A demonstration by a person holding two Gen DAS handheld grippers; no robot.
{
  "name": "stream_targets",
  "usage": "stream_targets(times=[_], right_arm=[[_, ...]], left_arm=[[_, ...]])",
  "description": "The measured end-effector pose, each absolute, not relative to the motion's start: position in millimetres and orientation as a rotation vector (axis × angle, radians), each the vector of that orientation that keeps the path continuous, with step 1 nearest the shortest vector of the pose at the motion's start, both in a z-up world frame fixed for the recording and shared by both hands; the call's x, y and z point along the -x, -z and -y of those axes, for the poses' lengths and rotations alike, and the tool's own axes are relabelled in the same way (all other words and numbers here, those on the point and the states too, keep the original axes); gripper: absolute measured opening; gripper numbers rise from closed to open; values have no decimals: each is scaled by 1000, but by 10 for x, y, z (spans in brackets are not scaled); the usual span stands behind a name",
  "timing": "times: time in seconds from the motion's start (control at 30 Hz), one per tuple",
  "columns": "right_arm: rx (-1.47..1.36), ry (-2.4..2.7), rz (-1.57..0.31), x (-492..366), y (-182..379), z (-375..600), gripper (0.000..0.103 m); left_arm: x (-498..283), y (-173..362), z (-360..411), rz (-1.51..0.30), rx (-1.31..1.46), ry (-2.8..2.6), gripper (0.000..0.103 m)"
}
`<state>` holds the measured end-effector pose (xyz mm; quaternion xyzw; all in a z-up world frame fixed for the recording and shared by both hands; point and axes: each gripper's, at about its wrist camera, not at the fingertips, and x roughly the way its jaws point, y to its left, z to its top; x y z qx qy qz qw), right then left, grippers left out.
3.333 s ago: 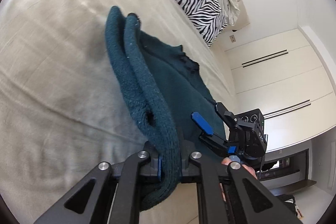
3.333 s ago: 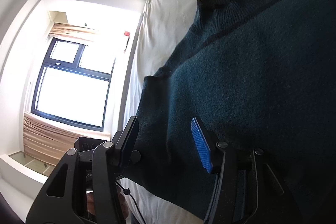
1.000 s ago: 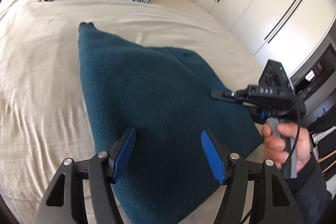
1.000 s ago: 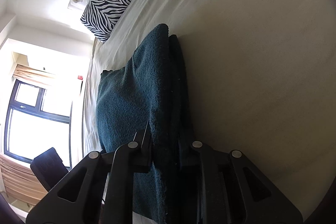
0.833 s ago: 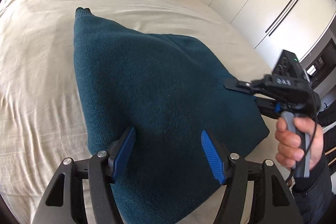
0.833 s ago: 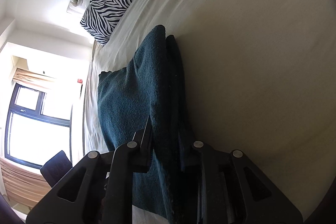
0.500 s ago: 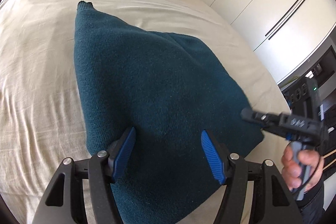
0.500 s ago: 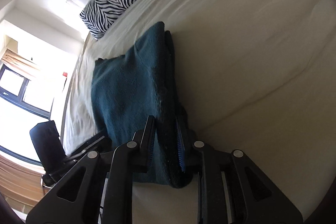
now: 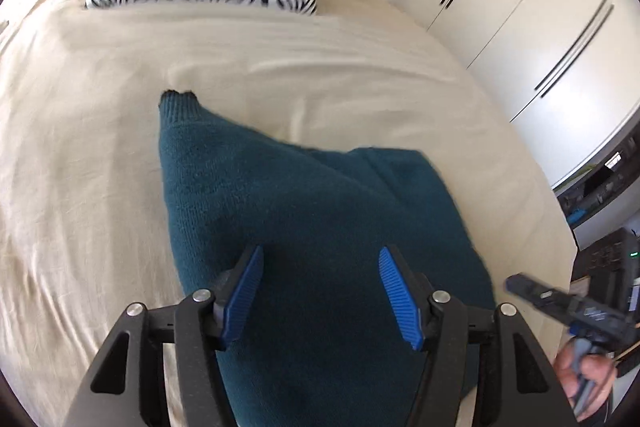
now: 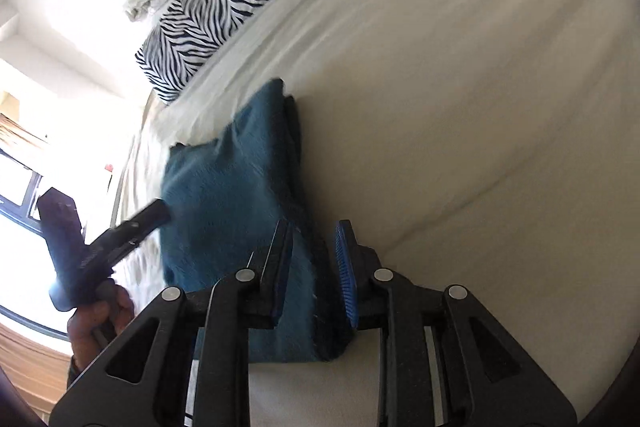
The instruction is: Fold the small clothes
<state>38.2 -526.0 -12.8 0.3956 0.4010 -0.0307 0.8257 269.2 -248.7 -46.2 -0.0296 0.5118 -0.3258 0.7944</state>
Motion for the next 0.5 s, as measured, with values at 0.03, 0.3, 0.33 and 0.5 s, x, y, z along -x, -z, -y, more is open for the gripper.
stream_targets(times=[0.03,0.3,0.33,0.5], right_arm=[[-841,34,-850,-482,78,5262,22],[-863,-123,-931,-1562,193,5049,22],[-866,-82,-953,-1645,251,5056,22],[-893,-48,-982,-1851,583,5090,21]], left_arm=[[-2746,510,2497,-1119,78,708,63],[-2877,662,2654,-1186,39,706,62],[-2875,673,2655,-1187,32,707,62],[-2823,725,2657,-1163,12,708,62]])
